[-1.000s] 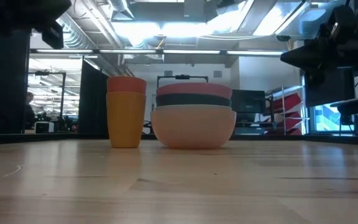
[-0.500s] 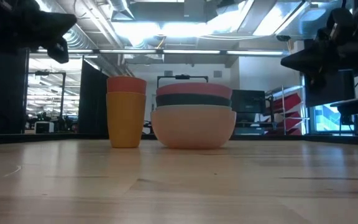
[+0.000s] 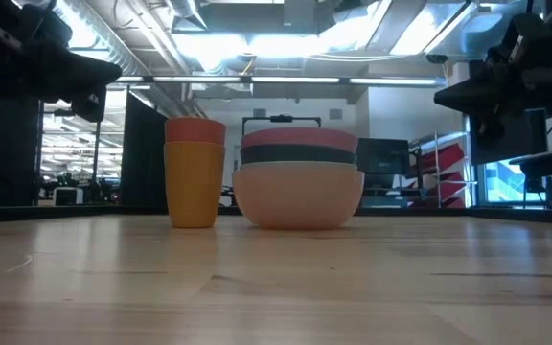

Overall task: Nest bowls inside each other
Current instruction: Return to Home Position

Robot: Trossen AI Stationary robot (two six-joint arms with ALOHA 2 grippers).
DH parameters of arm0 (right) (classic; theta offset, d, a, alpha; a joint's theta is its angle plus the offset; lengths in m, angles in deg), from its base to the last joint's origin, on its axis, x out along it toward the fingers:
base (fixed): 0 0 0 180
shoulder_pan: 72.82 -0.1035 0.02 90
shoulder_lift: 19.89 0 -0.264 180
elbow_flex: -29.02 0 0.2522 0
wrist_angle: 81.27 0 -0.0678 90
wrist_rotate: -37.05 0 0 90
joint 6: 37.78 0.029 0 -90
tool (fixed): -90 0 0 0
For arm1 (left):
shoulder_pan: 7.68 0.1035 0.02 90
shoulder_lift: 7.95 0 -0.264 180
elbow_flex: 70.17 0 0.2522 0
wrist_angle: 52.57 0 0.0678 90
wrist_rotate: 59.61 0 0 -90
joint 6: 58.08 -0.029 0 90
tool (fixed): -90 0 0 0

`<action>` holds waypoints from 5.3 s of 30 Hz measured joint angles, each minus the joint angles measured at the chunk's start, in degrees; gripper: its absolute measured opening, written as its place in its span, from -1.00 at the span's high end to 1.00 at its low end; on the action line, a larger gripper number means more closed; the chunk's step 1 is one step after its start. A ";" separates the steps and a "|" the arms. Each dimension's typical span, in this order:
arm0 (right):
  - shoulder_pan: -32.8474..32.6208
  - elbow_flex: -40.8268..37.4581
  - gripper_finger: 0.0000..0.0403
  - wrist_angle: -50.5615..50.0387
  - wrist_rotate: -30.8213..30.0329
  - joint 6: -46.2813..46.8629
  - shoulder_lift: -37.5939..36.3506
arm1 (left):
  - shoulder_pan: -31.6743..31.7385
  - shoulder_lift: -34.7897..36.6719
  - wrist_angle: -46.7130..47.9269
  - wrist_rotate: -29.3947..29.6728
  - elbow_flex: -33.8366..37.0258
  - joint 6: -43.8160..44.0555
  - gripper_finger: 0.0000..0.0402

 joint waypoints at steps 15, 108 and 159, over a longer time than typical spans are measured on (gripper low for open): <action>0.01 -0.01 1.00 -0.27 0.57 -4.36 -0.01 | 1.02 0.00 0.16 0.23 0.00 -0.92 1.00; -19.41 -0.01 1.00 -0.90 1.17 -25.58 0.13 | 1.00 0.00 0.17 0.18 0.04 2.10 1.00; -21.77 -0.01 1.00 0.28 -3.04 -28.55 0.09 | 1.00 0.02 0.15 0.20 0.04 2.10 1.00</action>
